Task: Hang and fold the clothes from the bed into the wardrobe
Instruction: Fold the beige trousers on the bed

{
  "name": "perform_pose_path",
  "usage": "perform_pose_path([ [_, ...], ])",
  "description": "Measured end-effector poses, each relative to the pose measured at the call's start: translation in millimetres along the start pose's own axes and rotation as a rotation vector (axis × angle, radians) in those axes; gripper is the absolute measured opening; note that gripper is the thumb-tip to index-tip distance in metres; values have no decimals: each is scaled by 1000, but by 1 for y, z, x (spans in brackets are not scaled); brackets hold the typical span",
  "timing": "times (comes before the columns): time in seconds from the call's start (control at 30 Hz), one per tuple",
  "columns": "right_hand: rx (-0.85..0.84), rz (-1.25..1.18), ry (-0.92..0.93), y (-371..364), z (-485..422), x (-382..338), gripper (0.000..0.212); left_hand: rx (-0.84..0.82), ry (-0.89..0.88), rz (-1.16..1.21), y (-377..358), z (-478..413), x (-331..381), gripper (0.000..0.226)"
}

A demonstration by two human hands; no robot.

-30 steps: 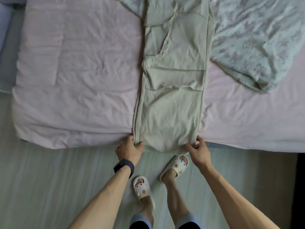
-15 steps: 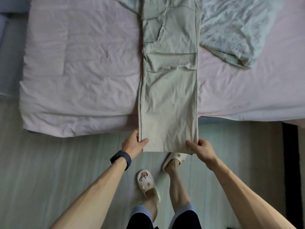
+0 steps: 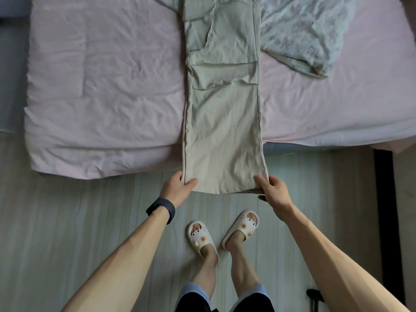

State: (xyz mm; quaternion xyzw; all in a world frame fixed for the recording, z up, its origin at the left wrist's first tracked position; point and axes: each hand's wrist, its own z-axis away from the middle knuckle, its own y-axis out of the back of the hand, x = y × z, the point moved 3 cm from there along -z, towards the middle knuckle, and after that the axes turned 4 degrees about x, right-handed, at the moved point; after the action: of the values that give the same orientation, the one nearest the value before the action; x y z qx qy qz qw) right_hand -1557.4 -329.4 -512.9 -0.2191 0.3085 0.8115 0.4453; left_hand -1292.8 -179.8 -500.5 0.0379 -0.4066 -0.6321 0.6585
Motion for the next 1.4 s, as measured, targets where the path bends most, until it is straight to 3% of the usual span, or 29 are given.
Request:
perform_pose_path([
  [0.13,-14,-56,-54,6,5,9,12,101,7,-109,3,3,-1,18],
  [0.23,3,-61,-49,12,7,13,4,75,-15,-182,3,4,0,16],
  [0.5,-40,-203,-137,6,11,13,26,-8,28,-64,6,0,-5,41],
  [0.73,-56,-235,-165,12,17,21,19,64,-109,11,12,12,-7,53],
  [0.87,37,-131,-68,22,26,19,25,166,-210,32,16,30,-3,35],
  [1.07,195,10,-15,44,71,-21,34,109,-189,37,41,77,31,32],
  [1.17,192,-86,-8,57,111,-44,27,83,-180,57,64,114,50,27],
  [1.23,197,-147,-12,69,142,-54,22,22,-174,56,74,139,53,11],
  [1.3,204,-123,20,75,167,-56,24,-53,-209,-59,79,159,54,25],
  [1.4,237,208,250,82,199,-65,23,-26,-426,-441,85,179,55,42],
])
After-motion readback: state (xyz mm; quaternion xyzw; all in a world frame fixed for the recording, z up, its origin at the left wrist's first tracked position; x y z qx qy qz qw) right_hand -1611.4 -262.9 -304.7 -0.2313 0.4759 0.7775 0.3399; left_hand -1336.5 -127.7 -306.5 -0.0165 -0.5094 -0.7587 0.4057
